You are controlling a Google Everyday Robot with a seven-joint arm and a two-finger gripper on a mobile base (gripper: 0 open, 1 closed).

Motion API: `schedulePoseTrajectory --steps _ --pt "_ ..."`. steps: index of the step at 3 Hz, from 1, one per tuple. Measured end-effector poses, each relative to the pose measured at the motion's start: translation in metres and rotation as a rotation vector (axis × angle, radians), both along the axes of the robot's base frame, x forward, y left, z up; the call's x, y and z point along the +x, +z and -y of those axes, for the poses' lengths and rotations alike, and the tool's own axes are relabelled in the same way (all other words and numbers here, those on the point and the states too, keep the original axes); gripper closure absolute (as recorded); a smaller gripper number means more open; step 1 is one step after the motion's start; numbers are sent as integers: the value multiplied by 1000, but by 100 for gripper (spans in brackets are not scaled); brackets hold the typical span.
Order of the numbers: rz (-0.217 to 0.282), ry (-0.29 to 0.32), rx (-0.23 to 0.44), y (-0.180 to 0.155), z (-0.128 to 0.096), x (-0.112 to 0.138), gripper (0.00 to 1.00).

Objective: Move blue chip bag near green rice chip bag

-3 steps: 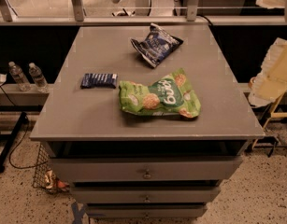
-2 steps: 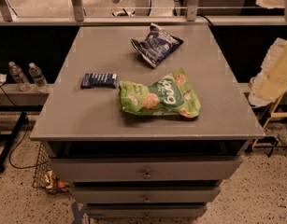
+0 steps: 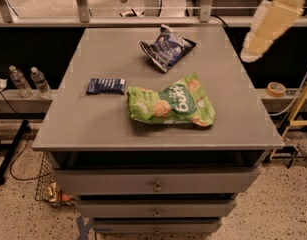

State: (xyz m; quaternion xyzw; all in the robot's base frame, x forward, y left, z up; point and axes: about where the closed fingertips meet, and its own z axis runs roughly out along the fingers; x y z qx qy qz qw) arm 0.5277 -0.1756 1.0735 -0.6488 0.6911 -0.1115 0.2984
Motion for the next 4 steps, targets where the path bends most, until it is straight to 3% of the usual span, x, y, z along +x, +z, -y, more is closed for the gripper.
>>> schedulePoseTrajectory --steps 1,2,3,4 --pt "58 44 68 0 -22 100 0" --pt "60 45 68 1 -22 100 0" --pt "48 77 114 -17 -44 122 0" --pt "-7 121 155 -61 -76 167 0"
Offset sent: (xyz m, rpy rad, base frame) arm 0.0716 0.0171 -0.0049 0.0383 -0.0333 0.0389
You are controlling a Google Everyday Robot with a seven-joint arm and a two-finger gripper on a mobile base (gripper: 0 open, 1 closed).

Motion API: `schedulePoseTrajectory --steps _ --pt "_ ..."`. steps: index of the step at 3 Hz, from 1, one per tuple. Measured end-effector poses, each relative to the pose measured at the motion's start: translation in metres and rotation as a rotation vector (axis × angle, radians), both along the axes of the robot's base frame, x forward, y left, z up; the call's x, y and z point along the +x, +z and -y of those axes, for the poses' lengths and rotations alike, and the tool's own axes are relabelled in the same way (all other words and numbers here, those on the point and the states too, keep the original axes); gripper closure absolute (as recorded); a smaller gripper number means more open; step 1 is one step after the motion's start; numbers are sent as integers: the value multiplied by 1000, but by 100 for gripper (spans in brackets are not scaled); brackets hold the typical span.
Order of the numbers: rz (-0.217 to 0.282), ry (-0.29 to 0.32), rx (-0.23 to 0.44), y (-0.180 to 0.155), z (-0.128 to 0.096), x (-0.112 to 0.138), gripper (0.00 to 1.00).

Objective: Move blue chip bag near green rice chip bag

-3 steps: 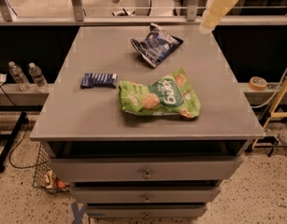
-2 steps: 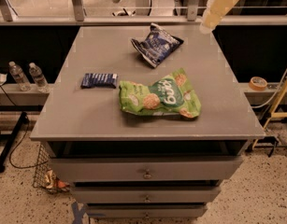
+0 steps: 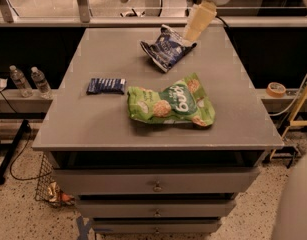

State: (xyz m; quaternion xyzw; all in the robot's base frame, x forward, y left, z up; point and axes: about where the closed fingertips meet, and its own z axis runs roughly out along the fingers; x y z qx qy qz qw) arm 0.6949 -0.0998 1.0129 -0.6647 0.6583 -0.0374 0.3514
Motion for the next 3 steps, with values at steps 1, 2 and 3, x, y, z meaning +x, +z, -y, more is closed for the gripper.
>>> schedulePoseTrajectory --steps 1,2,3 --pt "-86 19 -8 -55 -25 33 0" --pt "-166 21 -30 -104 -44 54 0" --pt "-216 13 -35 -134 -55 70 0"
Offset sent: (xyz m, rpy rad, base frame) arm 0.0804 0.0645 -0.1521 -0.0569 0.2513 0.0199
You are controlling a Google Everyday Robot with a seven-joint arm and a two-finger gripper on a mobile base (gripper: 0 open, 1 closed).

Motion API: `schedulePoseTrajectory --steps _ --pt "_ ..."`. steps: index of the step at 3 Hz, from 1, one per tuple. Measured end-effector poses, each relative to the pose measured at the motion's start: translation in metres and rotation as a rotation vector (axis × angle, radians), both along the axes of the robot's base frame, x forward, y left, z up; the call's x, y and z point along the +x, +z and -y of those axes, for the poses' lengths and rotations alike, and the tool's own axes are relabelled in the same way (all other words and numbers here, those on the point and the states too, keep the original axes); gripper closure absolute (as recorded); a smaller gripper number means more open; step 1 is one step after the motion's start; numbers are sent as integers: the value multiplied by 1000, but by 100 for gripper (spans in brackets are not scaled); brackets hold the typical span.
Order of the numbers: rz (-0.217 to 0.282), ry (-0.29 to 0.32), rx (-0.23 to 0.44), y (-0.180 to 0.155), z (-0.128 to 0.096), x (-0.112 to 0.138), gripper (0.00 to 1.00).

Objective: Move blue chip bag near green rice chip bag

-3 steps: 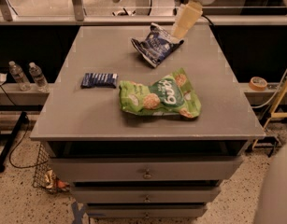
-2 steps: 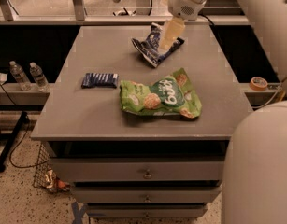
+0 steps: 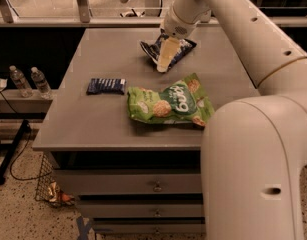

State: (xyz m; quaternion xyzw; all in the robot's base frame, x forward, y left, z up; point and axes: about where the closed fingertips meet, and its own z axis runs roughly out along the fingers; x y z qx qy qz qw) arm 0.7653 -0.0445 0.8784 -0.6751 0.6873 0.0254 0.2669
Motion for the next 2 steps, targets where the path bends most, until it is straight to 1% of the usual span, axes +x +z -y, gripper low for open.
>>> schedulePoseTrajectory --steps 1,2 --pt "-32 -9 0 -19 -5 12 18" --pt "-62 11 0 -33 -18 17 42"
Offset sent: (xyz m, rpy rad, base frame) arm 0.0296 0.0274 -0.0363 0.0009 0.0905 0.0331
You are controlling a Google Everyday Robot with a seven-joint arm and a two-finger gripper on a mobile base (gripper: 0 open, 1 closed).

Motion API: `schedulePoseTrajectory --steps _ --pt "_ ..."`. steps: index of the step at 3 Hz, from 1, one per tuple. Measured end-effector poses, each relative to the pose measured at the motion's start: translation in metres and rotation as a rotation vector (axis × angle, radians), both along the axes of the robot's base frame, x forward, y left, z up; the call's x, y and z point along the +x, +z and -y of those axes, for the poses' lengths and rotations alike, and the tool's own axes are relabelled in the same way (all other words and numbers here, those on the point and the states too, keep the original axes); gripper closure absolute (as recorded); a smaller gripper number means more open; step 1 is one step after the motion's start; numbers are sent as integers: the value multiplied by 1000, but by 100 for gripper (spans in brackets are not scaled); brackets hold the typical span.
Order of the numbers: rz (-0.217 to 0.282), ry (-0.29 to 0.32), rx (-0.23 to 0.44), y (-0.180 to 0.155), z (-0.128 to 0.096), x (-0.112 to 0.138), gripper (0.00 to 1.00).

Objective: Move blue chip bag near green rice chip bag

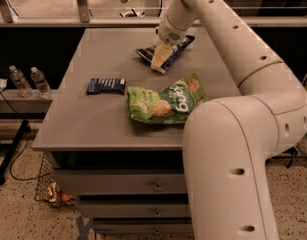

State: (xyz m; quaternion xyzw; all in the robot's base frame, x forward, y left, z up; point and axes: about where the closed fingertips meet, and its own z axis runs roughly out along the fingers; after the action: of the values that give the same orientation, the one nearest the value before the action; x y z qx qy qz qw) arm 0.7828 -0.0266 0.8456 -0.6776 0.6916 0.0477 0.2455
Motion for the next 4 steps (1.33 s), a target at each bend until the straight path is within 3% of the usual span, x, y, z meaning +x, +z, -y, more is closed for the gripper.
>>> schedulePoseTrajectory --steps 1,2,3,4 --pt "1 10 10 2 -7 3 65" --pt "52 -4 42 32 -1 5 88" --pt "111 -7 101 81 10 -8 100" --pt "107 6 150 121 13 -41 100"
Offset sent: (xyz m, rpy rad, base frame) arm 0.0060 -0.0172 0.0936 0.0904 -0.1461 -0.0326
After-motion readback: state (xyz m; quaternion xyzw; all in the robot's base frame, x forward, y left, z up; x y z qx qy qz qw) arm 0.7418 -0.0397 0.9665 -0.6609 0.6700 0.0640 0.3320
